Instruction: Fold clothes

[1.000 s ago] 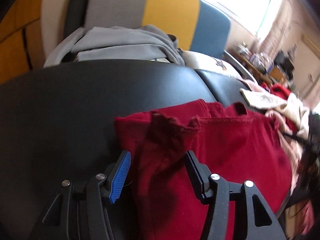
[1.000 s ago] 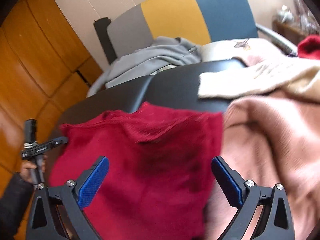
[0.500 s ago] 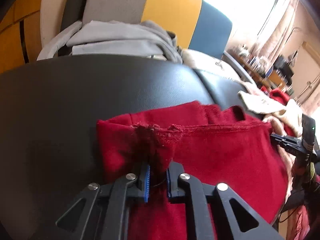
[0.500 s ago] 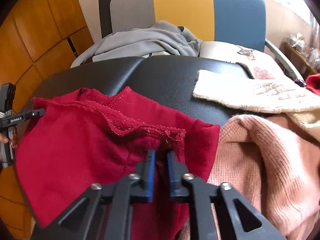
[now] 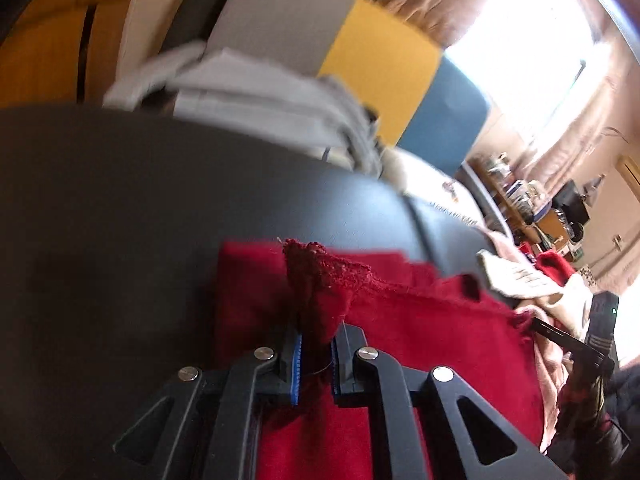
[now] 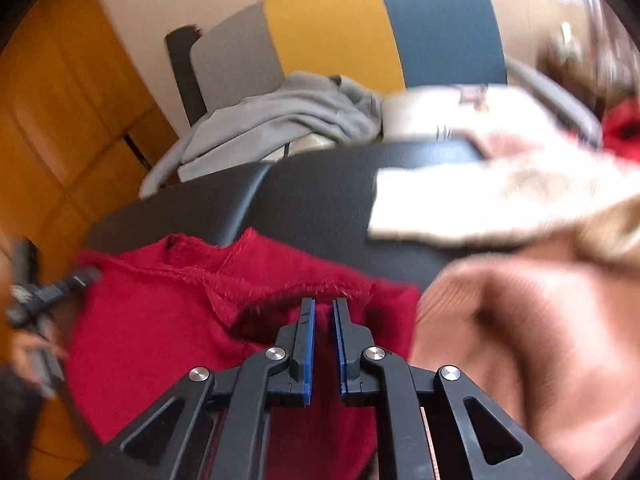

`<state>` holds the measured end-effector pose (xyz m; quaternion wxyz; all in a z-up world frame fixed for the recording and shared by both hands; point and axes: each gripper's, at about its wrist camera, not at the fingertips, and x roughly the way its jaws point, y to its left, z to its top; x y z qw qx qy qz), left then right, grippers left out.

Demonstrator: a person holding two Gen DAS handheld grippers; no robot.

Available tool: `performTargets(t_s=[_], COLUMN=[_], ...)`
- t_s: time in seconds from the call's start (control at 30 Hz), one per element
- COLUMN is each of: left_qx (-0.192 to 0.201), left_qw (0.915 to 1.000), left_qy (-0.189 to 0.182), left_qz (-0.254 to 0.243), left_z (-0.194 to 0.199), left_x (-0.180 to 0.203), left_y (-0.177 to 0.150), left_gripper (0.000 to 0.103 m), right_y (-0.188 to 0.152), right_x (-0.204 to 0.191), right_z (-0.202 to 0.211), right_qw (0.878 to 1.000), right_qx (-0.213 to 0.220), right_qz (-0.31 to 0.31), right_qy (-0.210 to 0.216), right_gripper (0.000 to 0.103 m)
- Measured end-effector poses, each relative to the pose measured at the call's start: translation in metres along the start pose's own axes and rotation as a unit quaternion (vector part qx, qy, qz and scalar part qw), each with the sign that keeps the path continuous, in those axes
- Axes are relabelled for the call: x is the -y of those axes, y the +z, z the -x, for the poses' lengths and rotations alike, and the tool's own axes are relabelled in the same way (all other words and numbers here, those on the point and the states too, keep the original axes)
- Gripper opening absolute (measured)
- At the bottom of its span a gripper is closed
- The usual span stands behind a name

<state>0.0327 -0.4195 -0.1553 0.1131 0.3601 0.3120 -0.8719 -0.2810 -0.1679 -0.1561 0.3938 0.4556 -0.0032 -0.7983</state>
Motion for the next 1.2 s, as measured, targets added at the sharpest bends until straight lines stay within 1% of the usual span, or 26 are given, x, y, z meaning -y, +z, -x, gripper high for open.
performTargets(t_s=[0.03, 0.1, 0.13, 0.17, 0.27, 0.3, 0.33, 0.37, 0.4, 0.43, 0.47, 0.5, 0.53, 0.6, 0.67, 0.73, 0.83, 0.9, 0.97, 1.0, 1.07, 1.1, 1.17, 1.2], left_qx=[-0.008, -0.004, -0.004, -0.003, -0.005, -0.005, -0.005, -0.005, -0.005, -0.004, -0.003, -0.003, -0.003, 0.007, 0.018, 0.049, 0.088, 0.101, 0.091, 0.084, 0.044, 0.019, 0.017, 0.018], left_qw=[0.9999, 0.9998, 0.9998, 0.9996, 0.9997, 0.9999, 0.9999, 0.9999, 0.9999, 0.9999, 0.9999, 0.9999, 0.9999, 0.9998, 0.9994, 0.9982, 0.9956, 0.9947, 0.9958, 0.9964, 0.9986, 0.9986, 0.9984, 0.9980], left_qy=[0.005, -0.005, -0.009, -0.013, -0.007, -0.002, 0.003, 0.007, 0.008, 0.008, 0.009, 0.010, 0.013, 0.015, 0.017, 0.007, -0.008, -0.008, -0.009, -0.001, 0.028, 0.048, 0.054, 0.060], left_qz=[0.008, 0.016, 0.020, 0.024, 0.021, 0.016, 0.011, 0.006, 0.007, 0.010, 0.013, 0.012, 0.009, -0.007, -0.023, -0.034, -0.031, -0.021, 0.002, 0.009, 0.012, 0.015, 0.005, -0.002], left_z=[-0.008, -0.009, -0.008, -0.008, -0.008, -0.008, -0.007, -0.005, -0.002, 0.001, 0.004, 0.010, 0.014, 0.030, 0.048, 0.074, 0.097, 0.096, 0.077, 0.066, 0.031, 0.012, -0.001, 0.000], left_x=[-0.004, -0.008, -0.011, -0.013, -0.012, -0.010, -0.008, -0.006, -0.006, -0.006, -0.006, -0.005, -0.003, 0.005, 0.014, 0.022, 0.024, 0.021, 0.012, 0.009, 0.000, -0.004, -0.004, -0.002], left_y=[-0.002, -0.007, -0.008, -0.009, -0.010, -0.010, -0.011, -0.013, -0.017, -0.021, -0.025, -0.032, -0.036, -0.045, -0.054, -0.055, -0.043, -0.031, -0.018, -0.015, -0.017, -0.022, -0.031, -0.033], left_gripper=[0.009, 0.010, 0.010, 0.010, 0.010, 0.010, 0.010, 0.010, 0.010, 0.010, 0.010, 0.010, 0.010, 0.009, 0.009, 0.009, 0.009, 0.009, 0.009, 0.009, 0.009, 0.009, 0.010, 0.010], right_y=[-0.005, -0.011, -0.014, -0.014, -0.007, -0.004, -0.003, -0.001, -0.004, -0.008, -0.012, -0.016, -0.020, -0.027, -0.027, -0.022, -0.008, 0.001, 0.007, 0.009, 0.002, -0.001, -0.009, -0.012], right_x=[0.002, 0.000, -0.002, -0.004, -0.008, -0.010, -0.010, -0.011, -0.014, -0.019, -0.023, -0.028, -0.032, -0.041, -0.051, -0.060, -0.069, -0.064, -0.055, -0.047, -0.024, -0.019, -0.012, -0.009], right_z=[0.000, 0.004, 0.006, 0.007, 0.002, -0.003, -0.009, -0.015, -0.016, -0.016, -0.016, -0.017, -0.012, 0.005, 0.026, 0.047, 0.067, 0.059, 0.042, 0.029, -0.006, -0.013, -0.020, -0.023], right_qw=[1.000, 1.000, 1.000, 1.000, 0.999, 0.999, 0.999, 0.998, 0.997, 0.996, 0.994, 0.993, 0.992, 0.989, 0.986, 0.984, 0.981, 0.984, 0.988, 0.991, 0.997, 0.998, 0.999, 0.999], right_qx=[0.000, 0.002, 0.005, 0.007, 0.007, 0.000, -0.010, -0.023, -0.029, -0.033, -0.038, -0.042, -0.040, -0.027, -0.003, 0.023, 0.057, 0.063, 0.060, 0.053, 0.016, 0.011, 0.011, 0.011], right_qz=[-0.006, 0.003, 0.011, 0.020, 0.034, 0.040, 0.047, 0.053, 0.065, 0.079, 0.092, 0.106, 0.114, 0.133, 0.152, 0.162, 0.168, 0.148, 0.117, 0.095, 0.031, 0.016, -0.001, -0.010], right_qy=[0.013, 0.023, 0.021, 0.015, -0.005, -0.018, -0.023, -0.024, -0.028, -0.032, -0.036, -0.040, -0.045, -0.055, -0.064, -0.065, -0.072, -0.076, -0.079, -0.081, -0.065, -0.059, -0.051, -0.047], right_gripper=[0.023, 0.059, 0.064, 0.067, 0.067, 0.067, 0.066, 0.060, 0.045, 0.041, 0.035, 0.022, 0.019, 0.015, 0.015, 0.015, 0.015, 0.015, 0.015, 0.015, 0.015, 0.016, 0.016, 0.019])
